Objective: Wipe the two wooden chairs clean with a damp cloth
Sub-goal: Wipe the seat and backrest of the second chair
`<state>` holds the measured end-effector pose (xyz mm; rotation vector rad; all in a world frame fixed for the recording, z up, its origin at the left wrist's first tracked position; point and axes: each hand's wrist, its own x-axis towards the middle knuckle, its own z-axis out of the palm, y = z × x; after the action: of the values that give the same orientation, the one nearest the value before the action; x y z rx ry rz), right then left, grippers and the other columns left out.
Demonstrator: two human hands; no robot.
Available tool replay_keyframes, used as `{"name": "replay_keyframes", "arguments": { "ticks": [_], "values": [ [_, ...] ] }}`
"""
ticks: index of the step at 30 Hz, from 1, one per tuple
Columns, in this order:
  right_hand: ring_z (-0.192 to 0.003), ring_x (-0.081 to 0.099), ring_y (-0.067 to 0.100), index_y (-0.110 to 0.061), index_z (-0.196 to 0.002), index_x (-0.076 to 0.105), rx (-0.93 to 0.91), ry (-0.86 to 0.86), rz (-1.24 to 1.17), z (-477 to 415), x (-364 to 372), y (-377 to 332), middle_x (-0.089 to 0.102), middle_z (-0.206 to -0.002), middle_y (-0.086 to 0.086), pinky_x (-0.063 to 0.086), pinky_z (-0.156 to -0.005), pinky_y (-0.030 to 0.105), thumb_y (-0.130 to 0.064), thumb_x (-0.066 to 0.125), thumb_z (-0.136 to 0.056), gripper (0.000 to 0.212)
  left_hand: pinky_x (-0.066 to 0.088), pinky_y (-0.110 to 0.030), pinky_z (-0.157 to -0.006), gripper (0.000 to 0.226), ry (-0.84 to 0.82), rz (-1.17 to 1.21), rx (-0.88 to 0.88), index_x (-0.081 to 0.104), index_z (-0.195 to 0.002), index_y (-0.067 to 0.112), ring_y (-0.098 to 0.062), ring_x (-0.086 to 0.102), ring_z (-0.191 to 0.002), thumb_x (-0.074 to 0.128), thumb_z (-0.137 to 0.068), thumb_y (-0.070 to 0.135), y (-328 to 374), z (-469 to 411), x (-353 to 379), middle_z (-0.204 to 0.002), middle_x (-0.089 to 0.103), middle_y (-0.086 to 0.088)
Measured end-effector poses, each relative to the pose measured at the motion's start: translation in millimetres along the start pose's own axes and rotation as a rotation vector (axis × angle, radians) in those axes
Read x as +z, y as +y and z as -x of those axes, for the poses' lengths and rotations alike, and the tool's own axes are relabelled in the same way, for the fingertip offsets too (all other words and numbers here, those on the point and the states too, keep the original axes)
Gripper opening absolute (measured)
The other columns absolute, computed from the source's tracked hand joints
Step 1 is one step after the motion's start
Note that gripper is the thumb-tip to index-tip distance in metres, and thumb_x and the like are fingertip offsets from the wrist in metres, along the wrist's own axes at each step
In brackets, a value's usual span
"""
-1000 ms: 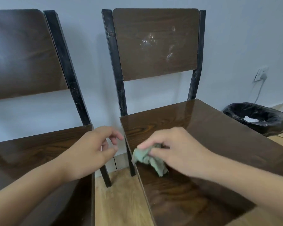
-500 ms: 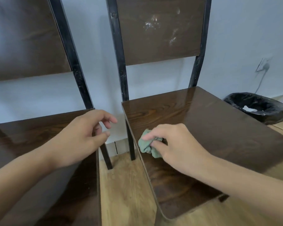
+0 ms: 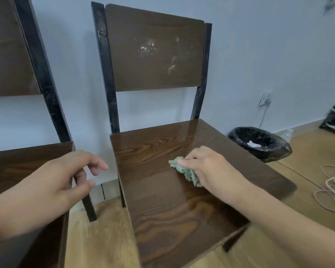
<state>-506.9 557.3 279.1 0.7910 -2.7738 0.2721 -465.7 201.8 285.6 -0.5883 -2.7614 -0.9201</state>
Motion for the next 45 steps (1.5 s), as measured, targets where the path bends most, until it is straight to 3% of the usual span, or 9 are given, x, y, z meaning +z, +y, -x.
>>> {"name": "replay_keyframes", "arguments": {
  "ticks": [5, 9, 12, 16, 20, 27, 31, 38, 45],
  "values": [
    [-0.09, 0.067, 0.034, -0.01, -0.103, 0.079, 0.627, 0.052, 0.101, -3, -39, 150, 0.073, -0.094, 0.013, 0.052, -0.079, 0.031, 0.004, 0.062, -0.082, 0.031, 0.05, -0.014, -0.061, 0.047, -0.039, -0.004, -0.01, 0.057, -0.112, 0.055, -0.009, 0.063, -0.084, 0.069, -0.09, 0.016, 7, -3, 12, -0.113, 0.059, 0.023],
    [-0.107, 0.065, 0.039, -0.009, -0.1, 0.08, 0.733, 0.249, 0.058, 15, -50, 173, 0.074, -0.11, 0.018, 0.05, -0.101, 0.04, 0.006, 0.056, -0.087, 0.031, 0.051, -0.013, -0.066, 0.036, -0.074, -0.009, -0.002, 0.058, -0.107, 0.052, -0.007, 0.062, -0.088, 0.066, -0.093, 0.02, 13, -6, 20, -0.113, 0.055, 0.025],
    [-0.113, 0.064, 0.031, -0.007, -0.111, 0.077, 0.666, 0.269, -0.018, 21, -41, 131, 0.073, -0.116, 0.013, 0.042, -0.099, 0.027, -0.002, 0.061, -0.094, 0.024, 0.049, -0.011, -0.065, 0.034, -0.086, -0.006, 0.014, 0.059, -0.107, 0.051, -0.005, 0.062, -0.085, 0.066, -0.093, 0.02, 16, -4, 26, -0.111, 0.055, 0.027],
    [-0.108, 0.065, 0.021, -0.018, -0.115, 0.076, 0.479, 0.222, -0.085, 32, -18, 62, 0.073, -0.114, 0.002, 0.048, -0.102, 0.034, -0.007, 0.064, -0.094, 0.026, 0.05, -0.013, -0.065, 0.034, -0.102, -0.014, 0.037, 0.059, -0.107, 0.052, -0.008, 0.062, -0.09, 0.066, -0.093, 0.022, 16, 1, 27, -0.112, 0.057, 0.024],
    [-0.093, 0.068, 0.03, -0.017, -0.103, 0.079, 0.227, 0.269, -0.08, 48, 2, -32, 0.076, -0.099, 0.004, 0.058, -0.082, 0.044, 0.006, 0.066, -0.08, 0.035, 0.052, -0.019, -0.067, 0.023, -0.163, -0.075, 0.06, 0.053, -0.114, 0.059, -0.011, 0.062, -0.092, 0.047, -0.094, 0.05, 14, 3, 23, -0.115, 0.057, 0.021],
    [-0.085, 0.05, 0.016, -0.004, -0.097, 0.073, -0.226, -0.017, -0.359, 38, 17, -148, 0.066, -0.096, 0.007, 0.047, -0.068, 0.018, 0.007, 0.06, -0.078, 0.025, 0.051, -0.024, -0.066, 0.043, -0.142, -0.099, 0.03, 0.054, -0.115, 0.058, -0.016, 0.065, -0.077, 0.028, -0.086, 0.077, 17, -3, 10, -0.113, 0.059, 0.019],
    [-0.092, 0.044, 0.023, -0.006, -0.104, 0.068, -0.233, -0.006, -0.258, 30, 12, -145, 0.057, -0.1, 0.005, 0.053, -0.066, 0.043, -0.002, 0.044, -0.082, 0.033, 0.055, -0.028, -0.065, 0.044, -0.142, -0.135, 0.013, 0.054, -0.118, 0.057, -0.011, 0.066, -0.074, 0.028, -0.089, 0.077, 16, -6, 9, -0.111, 0.06, 0.022],
    [-0.093, 0.062, 0.025, -0.013, -0.11, 0.077, 0.112, 0.096, 0.06, 56, -8, -18, 0.072, -0.1, 0.004, 0.058, -0.076, 0.035, 0.011, 0.074, -0.073, 0.044, 0.058, -0.032, -0.068, 0.043, -0.116, -0.12, -0.02, 0.058, -0.123, 0.047, -0.011, 0.067, -0.075, 0.038, -0.091, 0.068, 7, -3, 11, -0.106, 0.064, 0.017],
    [-0.088, 0.066, 0.045, -0.004, -0.1, 0.08, 0.713, 0.17, 0.306, 102, -56, 108, 0.074, -0.097, 0.02, 0.057, -0.076, 0.052, 0.011, 0.067, -0.082, 0.027, 0.054, -0.028, -0.07, 0.044, -0.124, -0.073, -0.033, 0.054, -0.115, 0.057, -0.014, 0.065, -0.08, 0.029, -0.085, 0.077, 10, 3, 4, -0.115, 0.057, 0.024]
  ]
}}
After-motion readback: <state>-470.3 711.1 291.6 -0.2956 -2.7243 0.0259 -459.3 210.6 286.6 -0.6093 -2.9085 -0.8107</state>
